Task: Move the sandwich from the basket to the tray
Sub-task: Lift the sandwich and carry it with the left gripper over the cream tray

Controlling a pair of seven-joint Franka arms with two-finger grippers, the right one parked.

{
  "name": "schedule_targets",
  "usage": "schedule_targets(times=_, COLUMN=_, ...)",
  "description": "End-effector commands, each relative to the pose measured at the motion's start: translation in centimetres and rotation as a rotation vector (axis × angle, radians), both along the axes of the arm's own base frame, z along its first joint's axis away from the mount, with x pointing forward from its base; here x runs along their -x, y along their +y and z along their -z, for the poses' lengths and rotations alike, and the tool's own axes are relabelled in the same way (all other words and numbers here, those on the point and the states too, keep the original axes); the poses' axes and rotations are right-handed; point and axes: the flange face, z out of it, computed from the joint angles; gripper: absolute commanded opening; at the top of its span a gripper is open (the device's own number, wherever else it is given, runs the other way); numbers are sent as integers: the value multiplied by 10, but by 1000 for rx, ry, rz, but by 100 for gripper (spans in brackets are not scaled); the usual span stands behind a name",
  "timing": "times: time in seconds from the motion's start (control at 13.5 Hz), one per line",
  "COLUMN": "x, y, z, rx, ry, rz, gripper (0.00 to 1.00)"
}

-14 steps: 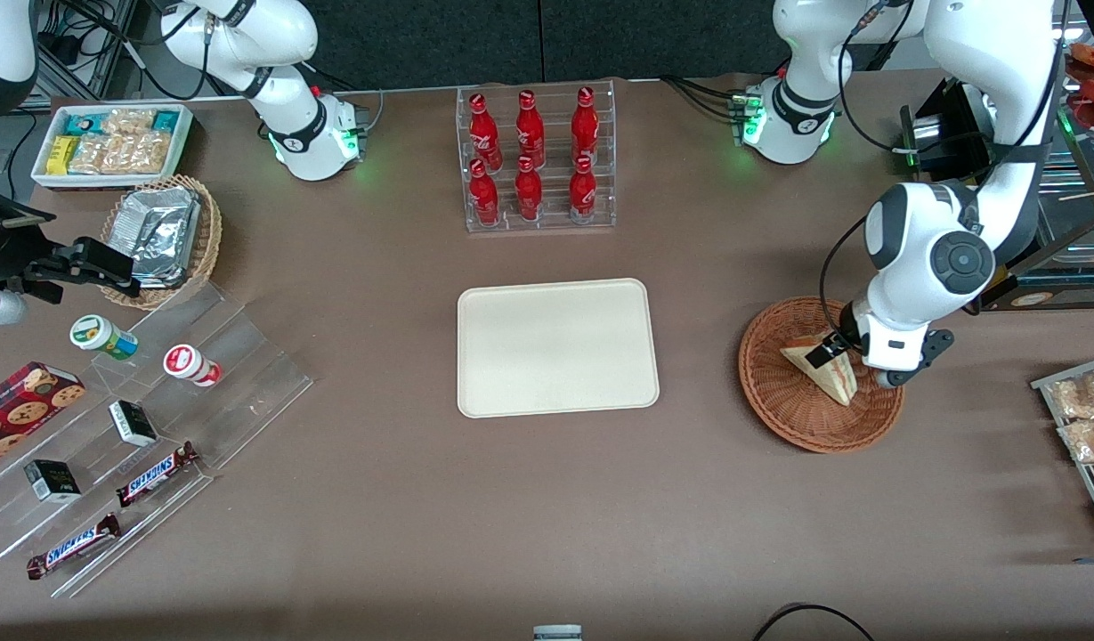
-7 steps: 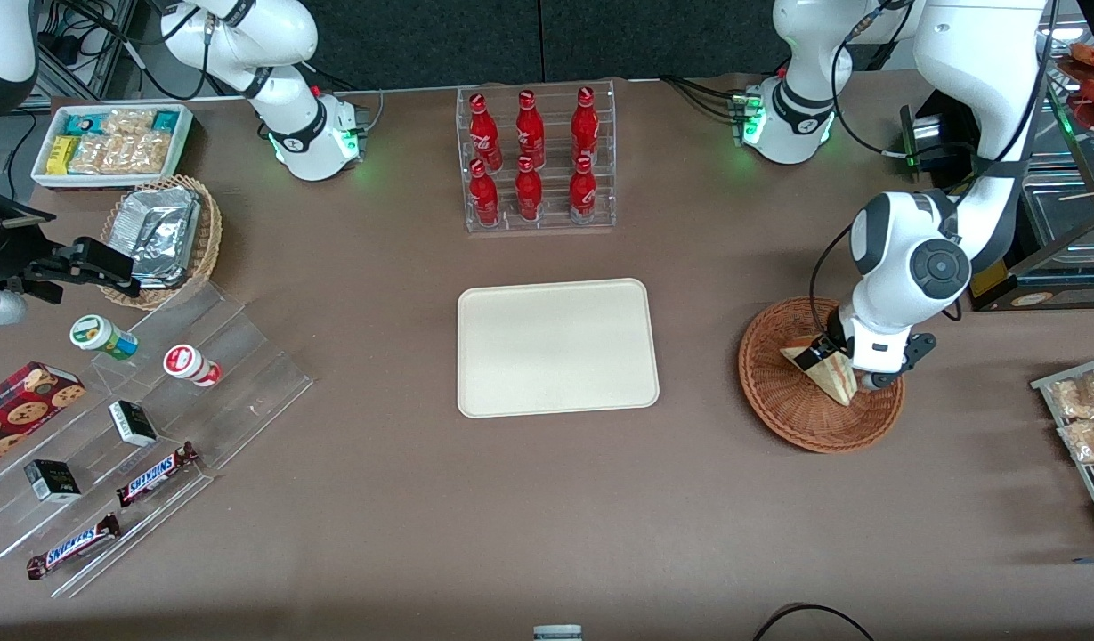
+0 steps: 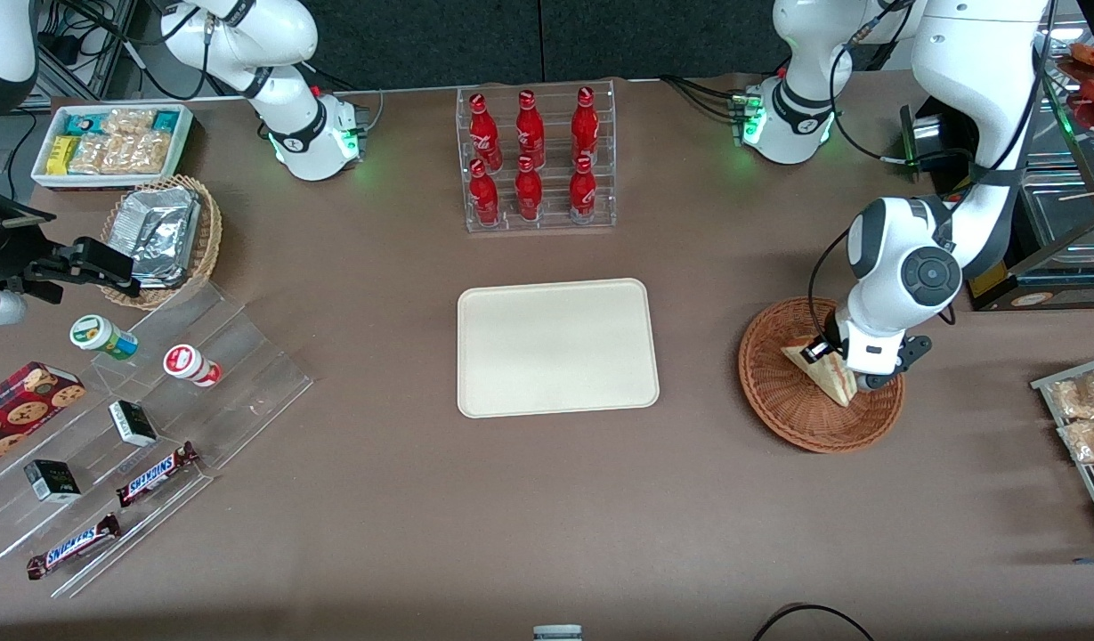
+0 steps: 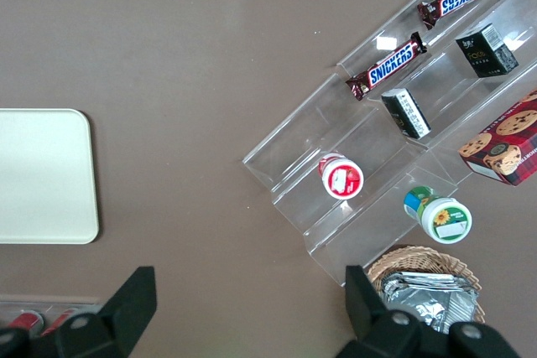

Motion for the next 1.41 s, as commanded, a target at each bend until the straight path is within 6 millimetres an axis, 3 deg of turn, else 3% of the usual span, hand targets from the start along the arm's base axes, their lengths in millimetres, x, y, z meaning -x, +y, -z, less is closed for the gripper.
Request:
schedule_targets(times=0.0, x=4, y=-4, z=-25, rx=-33, ry=-1, rz=30, gripper=0)
schedule_targets(times=0.22, x=13, y=-39, z=-46, rx=-62, ry=16, rz=123, gripper=0)
schedule_targets(times=0.81, x=35, y=-181, z=-89, rx=-50, ry=-9, rz=397, gripper=0)
schedule_targets(times=1.33, x=54, y=-326, z=-68, rx=22, ry=-6, rz=504, gripper=0)
